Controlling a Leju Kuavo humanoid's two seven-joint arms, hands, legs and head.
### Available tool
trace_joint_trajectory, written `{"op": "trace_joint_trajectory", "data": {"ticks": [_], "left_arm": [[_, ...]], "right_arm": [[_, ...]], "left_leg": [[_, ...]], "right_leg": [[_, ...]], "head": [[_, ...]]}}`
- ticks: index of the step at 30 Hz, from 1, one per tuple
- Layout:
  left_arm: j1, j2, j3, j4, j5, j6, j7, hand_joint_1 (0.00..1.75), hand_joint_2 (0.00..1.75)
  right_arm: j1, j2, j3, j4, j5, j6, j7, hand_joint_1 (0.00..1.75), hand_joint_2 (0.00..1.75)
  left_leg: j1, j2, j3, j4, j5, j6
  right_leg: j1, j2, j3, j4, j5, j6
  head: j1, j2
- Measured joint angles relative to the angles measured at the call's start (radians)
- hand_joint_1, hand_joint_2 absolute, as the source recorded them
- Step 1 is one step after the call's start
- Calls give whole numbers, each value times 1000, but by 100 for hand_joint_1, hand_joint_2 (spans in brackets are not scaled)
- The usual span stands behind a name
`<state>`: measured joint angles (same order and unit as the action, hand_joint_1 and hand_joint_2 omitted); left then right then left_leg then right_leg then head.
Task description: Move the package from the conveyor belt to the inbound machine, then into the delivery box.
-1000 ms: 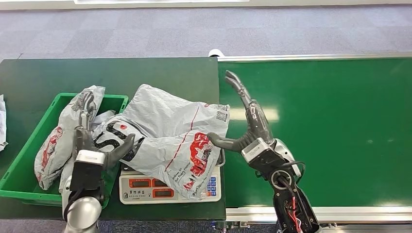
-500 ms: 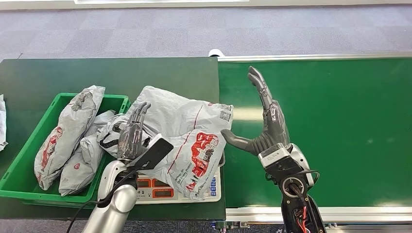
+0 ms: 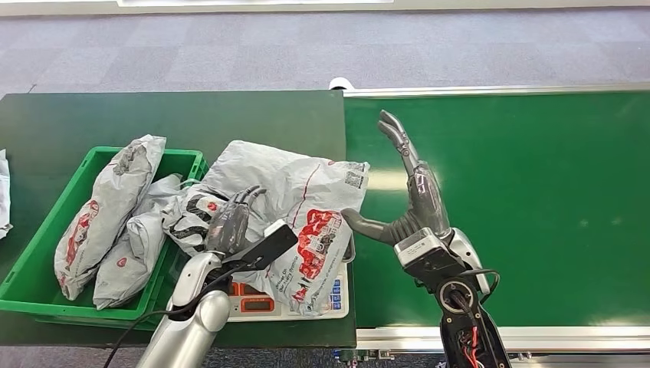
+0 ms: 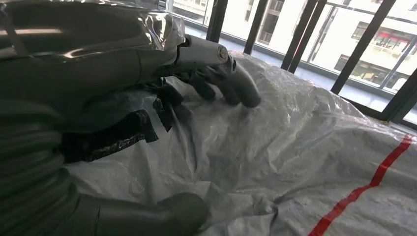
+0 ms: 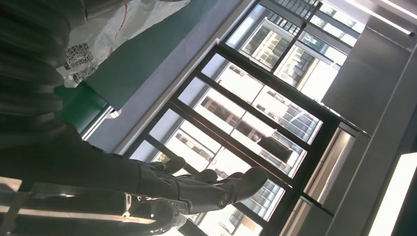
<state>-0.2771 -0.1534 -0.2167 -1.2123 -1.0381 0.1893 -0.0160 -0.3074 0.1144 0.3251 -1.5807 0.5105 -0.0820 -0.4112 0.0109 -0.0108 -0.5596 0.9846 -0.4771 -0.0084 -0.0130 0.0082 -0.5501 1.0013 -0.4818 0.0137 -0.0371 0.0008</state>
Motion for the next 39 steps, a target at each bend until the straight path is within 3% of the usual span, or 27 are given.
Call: {"op": "trace_joint_trajectory", "data": {"ticks": [14, 22, 30, 31, 34, 35, 39], "left_arm": [[-13, 0, 1, 24, 26, -5, -19, 169, 175], [12, -3, 3, -71, 275, 124, -238, 175, 175], [65, -2, 3, -246, 499, 196, -373, 175, 175], [73, -2, 3, -264, 519, 204, -384, 163, 175], [95, 0, 3, -307, 562, 213, -403, 33, 175], [101, 1, 3, -317, 569, 206, -402, 1, 175], [115, 14, -15, -329, 555, 83, -348, 0, 175]], "right_arm": [[-1, 0, 2, 14, 5, 0, 0, 0, 175], [-1, 0, 2, 16, 6, -4, 0, 0, 175], [-1, -4, 2, 17, 6, -13, 0, 0, 175], [0, -4, 2, 17, 6, -16, 0, 0, 175], [1, -7, 2, 17, 7, -23, -2, 0, 175], [2, -9, 2, 17, 7, -26, -2, 0, 175], [8, -14, 2, 18, 7, -31, -8, 0, 175]], "left_leg": [[0, 0, 0, 0, 0, 0], [0, 0, -1, 0, 0, 0], [0, 0, 0, 0, 0, 0], [0, 0, 0, 0, 0, 0], [0, 0, 0, 0, 0, 0], [0, 0, 0, 0, 0, 0], [0, 0, -1, 0, 0, 0]], "right_leg": [[0, 0, 0, 0, 0, 0], [0, 0, 0, 0, 0, 0], [0, 0, 0, 0, 0, 0], [0, 0, 0, 0, 0, 0], [0, 0, 0, 0, 0, 0], [0, 0, 0, 0, 0, 0], [0, 0, 0, 0, 0, 0]], "head": [[0, 0], [0, 0], [0, 0], [0, 0], [0, 0], [0, 0], [0, 0]]}}
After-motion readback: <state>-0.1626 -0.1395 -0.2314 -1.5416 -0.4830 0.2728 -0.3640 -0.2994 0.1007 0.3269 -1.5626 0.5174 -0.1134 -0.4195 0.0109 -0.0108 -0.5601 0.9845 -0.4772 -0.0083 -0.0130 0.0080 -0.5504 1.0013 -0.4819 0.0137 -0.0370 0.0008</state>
